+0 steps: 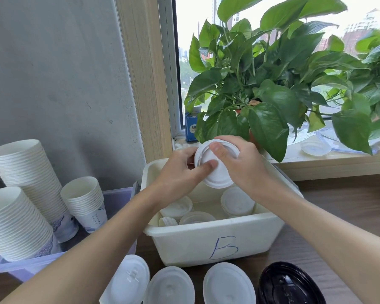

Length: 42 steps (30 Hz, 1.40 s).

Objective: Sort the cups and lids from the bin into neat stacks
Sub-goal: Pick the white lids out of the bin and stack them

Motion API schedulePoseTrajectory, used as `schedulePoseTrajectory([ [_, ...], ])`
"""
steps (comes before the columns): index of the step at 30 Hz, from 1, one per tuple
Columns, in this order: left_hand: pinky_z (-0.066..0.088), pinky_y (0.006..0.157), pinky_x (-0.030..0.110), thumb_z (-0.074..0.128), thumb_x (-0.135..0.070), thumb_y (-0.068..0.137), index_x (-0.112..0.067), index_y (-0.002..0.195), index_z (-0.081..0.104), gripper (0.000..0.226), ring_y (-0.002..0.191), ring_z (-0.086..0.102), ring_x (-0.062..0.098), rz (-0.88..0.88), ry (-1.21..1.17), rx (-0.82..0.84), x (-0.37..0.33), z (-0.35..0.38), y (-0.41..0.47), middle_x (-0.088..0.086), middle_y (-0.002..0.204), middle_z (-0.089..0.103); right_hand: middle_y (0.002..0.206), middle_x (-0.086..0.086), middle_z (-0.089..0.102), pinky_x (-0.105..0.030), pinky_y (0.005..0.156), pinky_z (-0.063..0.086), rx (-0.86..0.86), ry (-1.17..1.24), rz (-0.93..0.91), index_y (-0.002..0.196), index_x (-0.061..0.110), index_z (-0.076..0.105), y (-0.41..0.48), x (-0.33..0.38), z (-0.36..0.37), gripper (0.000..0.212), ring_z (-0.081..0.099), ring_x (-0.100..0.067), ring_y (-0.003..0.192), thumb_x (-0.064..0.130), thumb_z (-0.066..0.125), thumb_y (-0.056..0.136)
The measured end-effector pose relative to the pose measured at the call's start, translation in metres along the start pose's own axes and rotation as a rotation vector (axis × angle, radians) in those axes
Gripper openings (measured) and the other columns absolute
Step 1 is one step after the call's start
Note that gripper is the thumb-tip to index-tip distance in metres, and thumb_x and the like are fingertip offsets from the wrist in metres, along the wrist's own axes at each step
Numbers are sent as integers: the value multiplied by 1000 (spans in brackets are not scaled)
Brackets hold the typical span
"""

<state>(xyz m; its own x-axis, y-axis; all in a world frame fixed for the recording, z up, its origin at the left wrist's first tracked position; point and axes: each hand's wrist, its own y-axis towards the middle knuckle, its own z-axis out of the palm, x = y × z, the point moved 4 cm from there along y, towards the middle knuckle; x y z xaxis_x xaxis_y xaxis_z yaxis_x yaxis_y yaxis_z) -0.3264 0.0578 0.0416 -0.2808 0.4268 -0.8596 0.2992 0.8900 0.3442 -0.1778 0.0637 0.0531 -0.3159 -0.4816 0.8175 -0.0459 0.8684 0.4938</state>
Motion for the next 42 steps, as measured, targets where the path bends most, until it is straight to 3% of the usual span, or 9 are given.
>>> schedulePoseTrajectory([
  [3,46,70,19,67,-33,89,-13,110,71,30,79,62,7,30,1,-5,-3,-2,-2,10,94,73,107,4,63,-21,82,45,15,-29,-9,92,40,59,1,-1,1,4,58,-4,98,43,61,90],
  [8,45,70,16,68,-25,93,-9,111,70,24,78,61,7,59,-19,-8,-6,-2,-3,14,96,71,97,2,65,-22,76,47,12,-32,-37,99,25,62,1,-1,1,32,59,-11,91,51,54,83],
  [13,49,79,18,64,-21,97,-30,118,65,22,94,65,12,45,-7,-34,-7,1,-1,-3,103,71,97,4,68,-26,82,48,-7,27,5,104,18,65,2,-3,-3,28,62,-12,95,42,59,91],
  [20,54,94,41,66,-40,85,-24,129,61,47,103,66,18,-5,9,-49,0,-2,1,1,113,71,99,15,66,-11,79,46,30,8,-27,103,28,64,2,-2,-2,14,60,2,93,34,61,91],
  [22,55,95,39,68,-46,82,-23,134,56,58,108,67,13,-63,-20,-42,5,-2,3,-3,119,70,100,14,65,-11,80,44,-21,4,-32,109,23,62,3,-3,-5,18,58,4,93,33,57,94],
  [28,56,87,31,58,-22,100,-22,131,56,31,108,65,17,-29,-46,2,3,-1,2,3,119,65,96,1,66,-15,70,46,40,44,16,106,16,60,1,-2,-2,28,60,-5,85,38,62,89],
  [33,51,80,18,63,-22,97,-22,124,59,27,98,65,9,-6,15,34,-2,3,-1,0,112,69,92,18,65,1,67,39,113,-49,26,97,30,63,-1,0,-2,16,55,19,81,41,52,93],
  [38,54,83,35,71,-12,91,-7,122,63,33,96,67,25,26,13,21,-3,1,-1,14,107,71,88,10,64,-8,66,41,108,-71,-11,99,21,61,-1,1,3,45,57,0,80,58,45,80],
  [42,54,83,40,71,-20,87,-7,121,64,36,96,67,29,39,15,13,-5,-1,-3,15,105,71,80,9,61,-14,64,41,104,-110,-69,97,18,60,1,-1,5,48,54,-3,73,59,43,80],
])
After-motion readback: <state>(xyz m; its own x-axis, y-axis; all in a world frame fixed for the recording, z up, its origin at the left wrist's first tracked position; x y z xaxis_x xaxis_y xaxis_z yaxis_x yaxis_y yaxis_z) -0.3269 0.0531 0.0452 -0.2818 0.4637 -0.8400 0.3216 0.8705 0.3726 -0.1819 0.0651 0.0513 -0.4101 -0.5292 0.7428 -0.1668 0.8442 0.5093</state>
